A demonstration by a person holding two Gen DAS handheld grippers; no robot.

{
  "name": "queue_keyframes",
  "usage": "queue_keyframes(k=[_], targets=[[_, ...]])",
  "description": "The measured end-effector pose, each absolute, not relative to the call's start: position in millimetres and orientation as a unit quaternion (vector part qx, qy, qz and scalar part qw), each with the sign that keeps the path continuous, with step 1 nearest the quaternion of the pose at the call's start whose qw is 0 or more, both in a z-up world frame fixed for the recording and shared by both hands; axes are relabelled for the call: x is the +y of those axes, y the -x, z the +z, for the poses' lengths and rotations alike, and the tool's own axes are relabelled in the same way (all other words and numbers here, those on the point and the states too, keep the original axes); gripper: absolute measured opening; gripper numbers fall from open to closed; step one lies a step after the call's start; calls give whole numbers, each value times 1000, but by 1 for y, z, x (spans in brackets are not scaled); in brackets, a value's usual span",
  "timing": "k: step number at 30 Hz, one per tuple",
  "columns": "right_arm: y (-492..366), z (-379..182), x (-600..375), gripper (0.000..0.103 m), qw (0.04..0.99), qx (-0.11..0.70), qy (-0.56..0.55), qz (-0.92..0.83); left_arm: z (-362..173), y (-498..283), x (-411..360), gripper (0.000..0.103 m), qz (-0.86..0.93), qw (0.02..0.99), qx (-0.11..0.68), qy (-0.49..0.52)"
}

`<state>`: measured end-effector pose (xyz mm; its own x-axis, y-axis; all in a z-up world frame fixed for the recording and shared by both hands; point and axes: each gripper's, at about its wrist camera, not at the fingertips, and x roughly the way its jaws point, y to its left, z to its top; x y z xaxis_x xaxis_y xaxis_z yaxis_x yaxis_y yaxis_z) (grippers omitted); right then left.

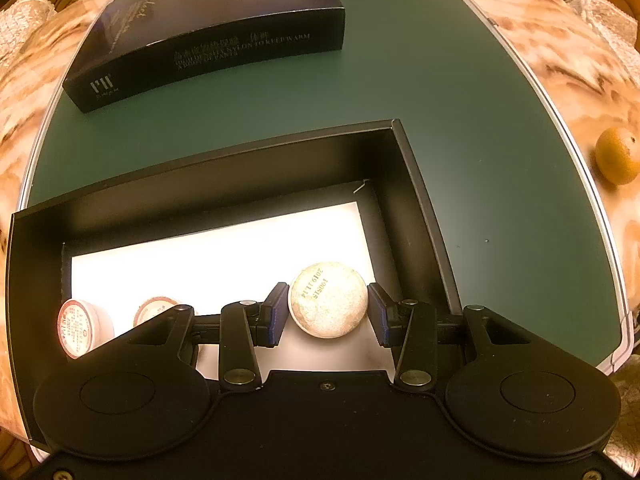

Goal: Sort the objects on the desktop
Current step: 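Lower the held jar onto the white paper beside the other jars, then open the left gripper and withdraw it from the tray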

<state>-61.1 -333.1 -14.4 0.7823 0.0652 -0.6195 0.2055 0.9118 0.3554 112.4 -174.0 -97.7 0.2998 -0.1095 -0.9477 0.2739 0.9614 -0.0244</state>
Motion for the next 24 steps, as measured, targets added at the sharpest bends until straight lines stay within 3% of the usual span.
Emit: queue_keyframes(k=[13,19,24], targets=[[61,-15,-332,99,921,329,-205,-37,-95,-113,-173,42,-119,804,578,-68],[60,-14,-332,99,921,329,-204,-38,-90,-109,-171,46,-122,808,574,-64],[59,-14,-330,99,922,330,-202,-35,-83,-105,-170,55,-120,815,563,-70]])
